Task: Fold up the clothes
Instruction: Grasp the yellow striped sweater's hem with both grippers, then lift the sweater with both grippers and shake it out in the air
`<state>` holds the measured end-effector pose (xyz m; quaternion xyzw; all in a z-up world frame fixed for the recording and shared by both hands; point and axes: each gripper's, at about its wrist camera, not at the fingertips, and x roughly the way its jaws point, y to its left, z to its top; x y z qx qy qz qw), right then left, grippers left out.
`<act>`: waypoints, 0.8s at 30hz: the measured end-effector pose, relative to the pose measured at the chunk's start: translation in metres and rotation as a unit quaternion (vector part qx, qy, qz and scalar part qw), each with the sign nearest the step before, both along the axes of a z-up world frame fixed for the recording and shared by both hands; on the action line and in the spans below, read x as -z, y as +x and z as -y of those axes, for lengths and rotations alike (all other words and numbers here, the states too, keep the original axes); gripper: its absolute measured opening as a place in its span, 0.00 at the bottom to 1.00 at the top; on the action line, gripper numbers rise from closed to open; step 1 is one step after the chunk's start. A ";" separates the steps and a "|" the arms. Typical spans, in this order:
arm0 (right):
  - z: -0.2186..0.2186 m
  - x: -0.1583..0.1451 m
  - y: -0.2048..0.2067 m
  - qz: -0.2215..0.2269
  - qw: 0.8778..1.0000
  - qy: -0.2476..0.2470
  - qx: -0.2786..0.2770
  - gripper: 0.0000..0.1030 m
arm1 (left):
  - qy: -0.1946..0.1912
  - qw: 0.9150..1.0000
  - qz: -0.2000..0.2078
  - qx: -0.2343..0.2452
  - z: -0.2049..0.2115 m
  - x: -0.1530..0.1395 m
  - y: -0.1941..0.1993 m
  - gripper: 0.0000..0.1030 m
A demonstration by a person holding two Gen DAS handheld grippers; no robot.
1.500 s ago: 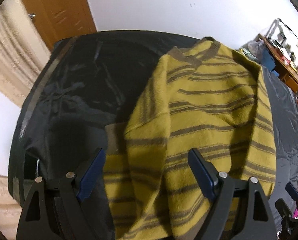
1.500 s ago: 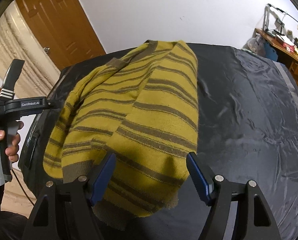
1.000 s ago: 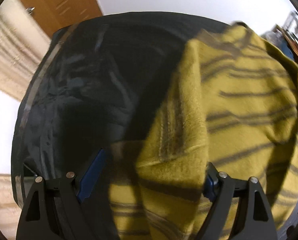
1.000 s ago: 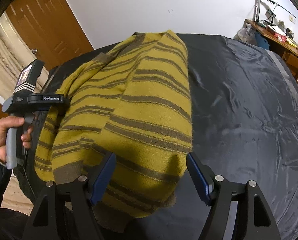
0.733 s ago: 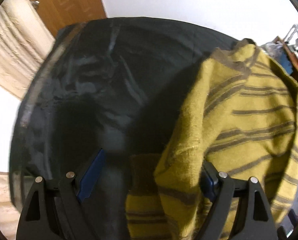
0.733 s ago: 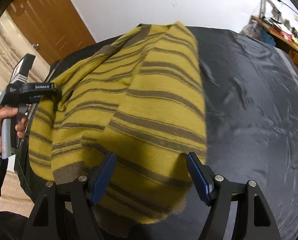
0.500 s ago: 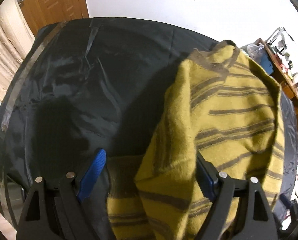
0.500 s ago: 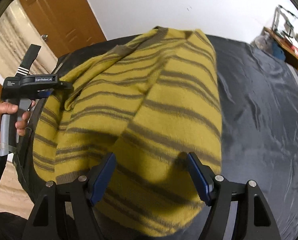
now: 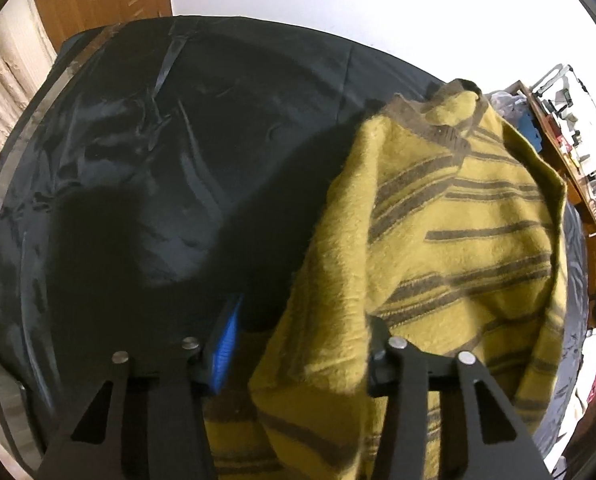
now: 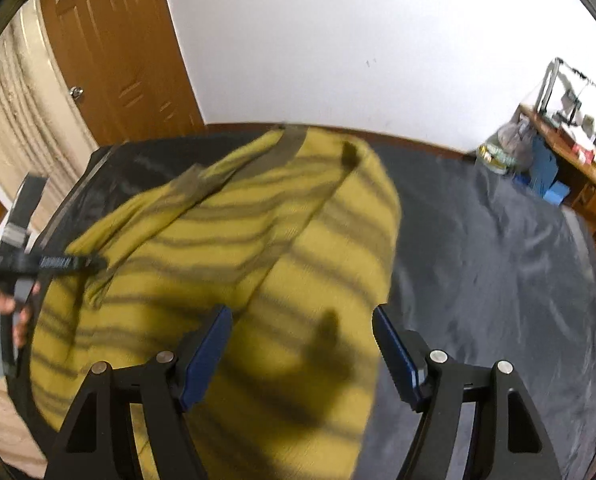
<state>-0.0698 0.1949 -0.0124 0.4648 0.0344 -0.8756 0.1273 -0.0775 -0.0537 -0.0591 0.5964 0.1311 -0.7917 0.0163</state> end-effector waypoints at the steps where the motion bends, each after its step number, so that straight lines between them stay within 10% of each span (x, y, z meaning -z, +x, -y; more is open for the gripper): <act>1: 0.000 -0.002 -0.011 -0.006 1.000 0.001 -0.001 0.73 | 0.001 1.000 -0.002 0.001 -0.001 0.000 0.000 0.43; 12: 0.006 0.022 -0.132 0.001 0.999 0.036 0.002 0.73 | 0.000 1.000 -0.003 0.005 -0.009 -0.002 -0.006 0.37; 24: -0.004 0.072 -0.196 0.064 0.994 0.081 0.035 0.73 | 0.015 1.000 0.010 -0.021 0.044 0.019 -0.019 0.65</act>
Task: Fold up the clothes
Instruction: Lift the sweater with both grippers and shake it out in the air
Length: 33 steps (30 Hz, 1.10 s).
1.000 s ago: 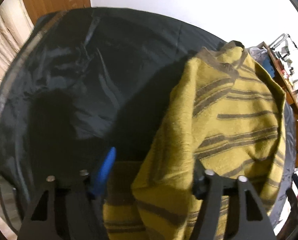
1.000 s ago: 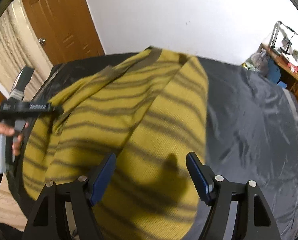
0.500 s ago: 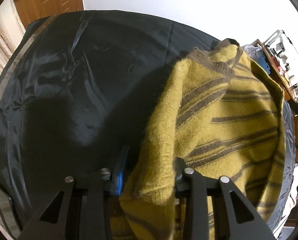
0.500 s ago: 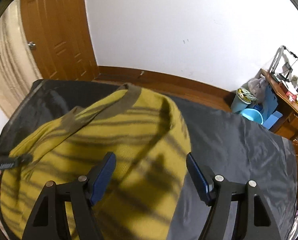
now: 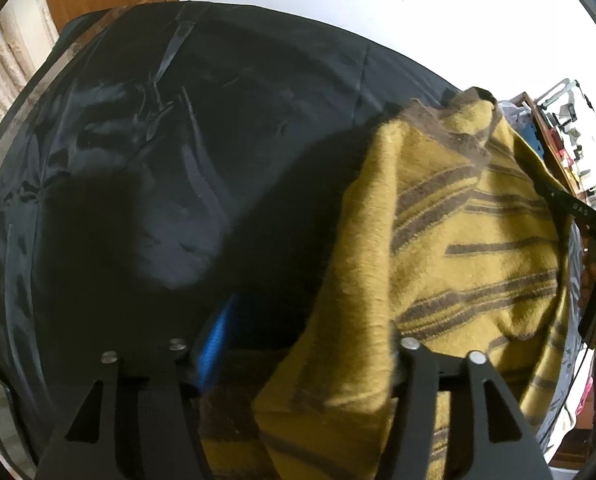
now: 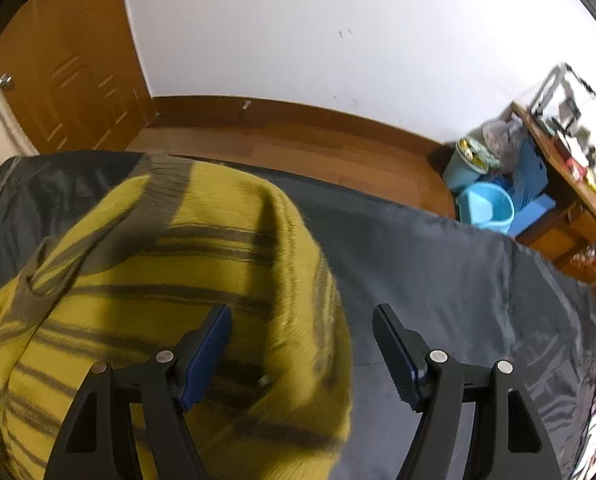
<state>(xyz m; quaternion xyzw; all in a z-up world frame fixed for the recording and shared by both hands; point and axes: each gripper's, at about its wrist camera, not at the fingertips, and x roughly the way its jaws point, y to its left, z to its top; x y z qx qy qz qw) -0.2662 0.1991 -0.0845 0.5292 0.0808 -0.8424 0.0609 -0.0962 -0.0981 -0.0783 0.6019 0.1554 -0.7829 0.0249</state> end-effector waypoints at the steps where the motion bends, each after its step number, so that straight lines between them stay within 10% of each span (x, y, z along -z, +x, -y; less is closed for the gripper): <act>1: -0.002 0.003 -0.003 0.005 1.000 -0.001 0.004 0.72 | 0.000 1.000 0.001 -0.002 0.003 0.001 -0.001 0.68; 4: -0.008 0.011 -0.008 0.018 1.000 -0.006 0.013 0.69 | 0.003 1.000 -0.002 -0.005 0.012 0.004 -0.004 0.69; 6: -0.013 0.015 -0.009 0.027 0.999 -0.014 0.023 0.33 | -0.014 0.998 -0.058 0.003 0.015 0.013 -0.006 0.69; 13: -0.024 0.008 -0.009 0.006 0.998 -0.024 0.052 0.08 | -0.007 0.998 -0.067 0.004 0.015 0.004 -0.013 0.69; 21: -0.017 -0.048 0.023 -0.100 0.994 0.013 0.042 0.06 | 0.004 0.997 -0.081 0.019 0.029 0.006 -0.026 0.30; 33: 0.015 -0.150 0.124 -0.291 0.954 0.067 0.017 0.06 | 0.030 0.995 -0.091 0.014 0.083 0.001 -0.046 0.11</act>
